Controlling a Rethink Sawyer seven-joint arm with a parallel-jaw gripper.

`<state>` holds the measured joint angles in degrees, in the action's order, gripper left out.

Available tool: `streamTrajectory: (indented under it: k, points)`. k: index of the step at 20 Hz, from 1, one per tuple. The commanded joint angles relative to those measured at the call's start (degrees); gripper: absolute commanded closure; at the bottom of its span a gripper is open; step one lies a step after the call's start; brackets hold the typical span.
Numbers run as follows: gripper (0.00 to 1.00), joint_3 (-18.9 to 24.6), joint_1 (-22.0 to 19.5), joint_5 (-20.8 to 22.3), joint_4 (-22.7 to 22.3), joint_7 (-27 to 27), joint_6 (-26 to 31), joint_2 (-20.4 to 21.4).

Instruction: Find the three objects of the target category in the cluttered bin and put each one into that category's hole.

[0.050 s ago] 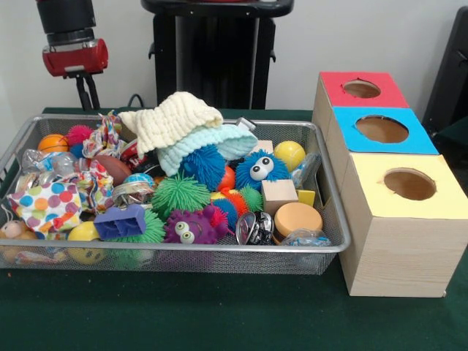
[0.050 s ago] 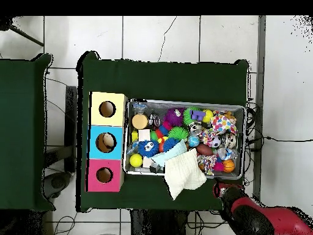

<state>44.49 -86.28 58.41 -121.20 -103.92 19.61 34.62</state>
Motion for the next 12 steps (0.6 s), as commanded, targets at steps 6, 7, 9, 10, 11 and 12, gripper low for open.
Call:
streamTrajectory:
  k: [6,7,9,10,11,12]
  points:
    - [0.00,-3.24,2.96,2.07,6.77,0.25,-1.37,1.36]
    - [0.00,-3.32,3.01,1.88,6.82,0.31,-1.05,1.36]
    - [0.00,-3.50,3.12,1.51,6.92,0.44,-0.40,1.35]
    - [0.00,-3.68,3.27,1.54,7.00,0.41,-0.34,1.42]
    - [0.00,-3.80,3.41,1.34,7.10,0.31,-0.24,1.46]
    - [0.00,-3.92,3.54,1.14,7.20,0.21,-0.14,1.49]
